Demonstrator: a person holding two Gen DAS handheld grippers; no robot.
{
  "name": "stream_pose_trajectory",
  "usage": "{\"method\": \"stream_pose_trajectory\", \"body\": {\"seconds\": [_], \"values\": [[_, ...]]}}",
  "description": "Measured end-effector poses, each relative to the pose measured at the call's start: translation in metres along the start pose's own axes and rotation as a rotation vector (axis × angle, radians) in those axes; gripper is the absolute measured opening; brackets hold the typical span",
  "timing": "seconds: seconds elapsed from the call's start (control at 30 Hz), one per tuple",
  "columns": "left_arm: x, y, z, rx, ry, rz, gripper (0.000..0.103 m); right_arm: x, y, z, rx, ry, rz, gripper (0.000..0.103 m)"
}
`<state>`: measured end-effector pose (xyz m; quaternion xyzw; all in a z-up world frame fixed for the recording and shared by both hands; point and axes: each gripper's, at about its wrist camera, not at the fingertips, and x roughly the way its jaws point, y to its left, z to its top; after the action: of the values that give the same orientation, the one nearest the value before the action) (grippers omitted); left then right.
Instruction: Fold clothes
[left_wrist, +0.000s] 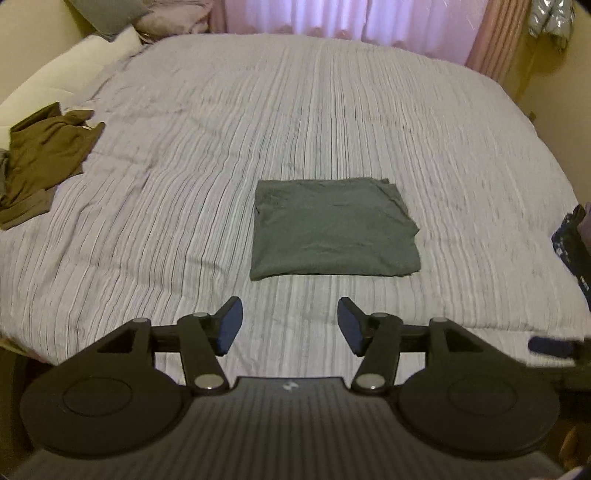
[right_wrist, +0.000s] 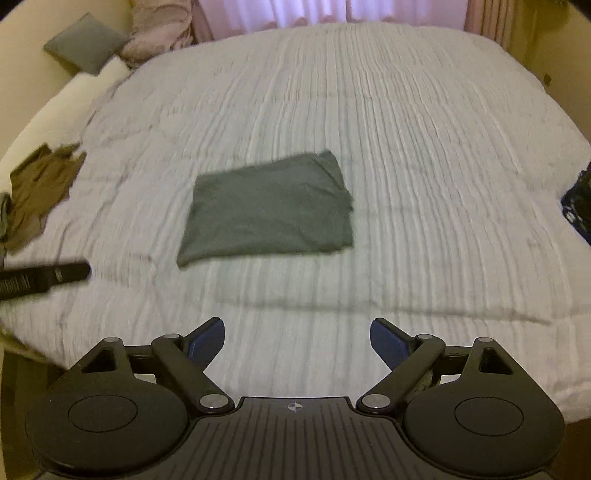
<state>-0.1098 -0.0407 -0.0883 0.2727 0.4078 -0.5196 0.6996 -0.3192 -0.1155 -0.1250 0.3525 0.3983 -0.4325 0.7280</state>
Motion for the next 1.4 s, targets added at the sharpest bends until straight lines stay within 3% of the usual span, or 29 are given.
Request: {"method": "stream_pose_trajectory", "body": {"seconds": [0.23,0.67,0.83,1.4], "values": [[-0.039,-0.034,-0.039,-0.044,-0.026,0.022,0.055,-0.037,-0.034,-0.029,-0.030,-0.028,-0.013,0.089],[-0.094,-0.054,-0.098,-0.110,-0.064,0.088,0.057,-0.078,-0.029,-0.069,-0.182,-0.058,0.053,0.089],[-0.098,-0.052,-0.113,-0.134,-0.050,0.070,0.057,-0.092,-0.022,-0.074,-0.208,-0.076,0.044,0.089],[-0.107,-0.039,-0.134,-0.205,-0.024,0.141,0.058,-0.106,-0.008,-0.074,-0.262,-0.095,0.084,0.089]]}}
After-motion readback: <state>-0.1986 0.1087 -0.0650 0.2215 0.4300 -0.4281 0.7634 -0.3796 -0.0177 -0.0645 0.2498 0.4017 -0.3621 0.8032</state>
